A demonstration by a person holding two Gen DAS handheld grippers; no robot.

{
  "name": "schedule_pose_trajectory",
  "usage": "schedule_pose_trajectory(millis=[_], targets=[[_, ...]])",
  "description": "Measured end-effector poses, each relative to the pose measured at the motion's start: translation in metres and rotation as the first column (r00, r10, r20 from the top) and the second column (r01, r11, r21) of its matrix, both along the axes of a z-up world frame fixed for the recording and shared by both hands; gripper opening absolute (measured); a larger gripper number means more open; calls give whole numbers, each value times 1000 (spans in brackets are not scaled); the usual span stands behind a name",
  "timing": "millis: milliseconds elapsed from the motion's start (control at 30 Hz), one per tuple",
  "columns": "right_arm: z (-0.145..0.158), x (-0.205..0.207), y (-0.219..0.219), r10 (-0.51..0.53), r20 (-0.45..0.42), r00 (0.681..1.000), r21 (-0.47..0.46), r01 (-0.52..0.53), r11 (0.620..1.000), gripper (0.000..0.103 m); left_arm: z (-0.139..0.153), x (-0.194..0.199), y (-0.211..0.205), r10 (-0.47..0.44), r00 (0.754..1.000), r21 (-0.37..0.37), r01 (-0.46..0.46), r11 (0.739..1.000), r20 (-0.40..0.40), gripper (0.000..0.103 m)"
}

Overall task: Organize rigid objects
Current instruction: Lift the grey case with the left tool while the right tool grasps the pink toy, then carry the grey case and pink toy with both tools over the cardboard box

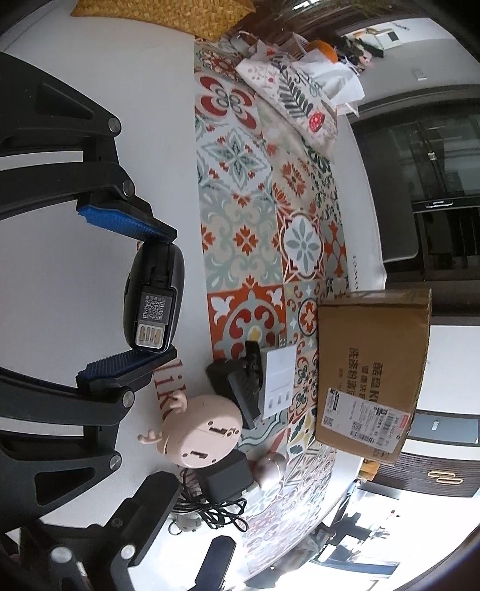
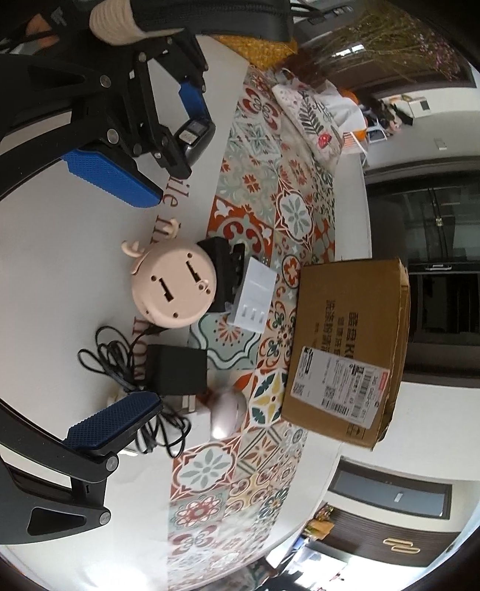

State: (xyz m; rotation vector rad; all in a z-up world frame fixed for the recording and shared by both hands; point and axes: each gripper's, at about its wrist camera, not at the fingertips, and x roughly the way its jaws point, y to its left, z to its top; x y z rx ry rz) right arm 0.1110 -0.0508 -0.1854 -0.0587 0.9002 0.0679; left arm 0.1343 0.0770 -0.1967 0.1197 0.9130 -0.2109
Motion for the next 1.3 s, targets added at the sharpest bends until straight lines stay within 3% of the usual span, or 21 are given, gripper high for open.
schedule_pose_trajectory(millis=[333, 767, 1000, 1067, 1300], targets=[[-24, 20, 15, 107, -24, 994, -33, -107, 994, 96, -3, 0, 18, 52, 999, 26, -52, 998, 5, 56], [-53, 44, 19, 228, -92, 969, -67, -235, 970, 92, -13, 9, 10, 60, 998, 39, -60, 997, -5, 56], [-61, 55, 19, 252, -109, 961, -56, -259, 964, 84, -15, 14, 11, 76, 997, 36, -75, 997, -12, 56], [-61, 56, 19, 249, -106, 963, -56, -255, 965, 77, -15, 16, 11, 78, 997, 38, -77, 996, -12, 56], [-56, 53, 14, 239, -89, 967, -17, -241, 970, 76, -9, 15, 8, 76, 997, 39, -76, 996, -3, 56]])
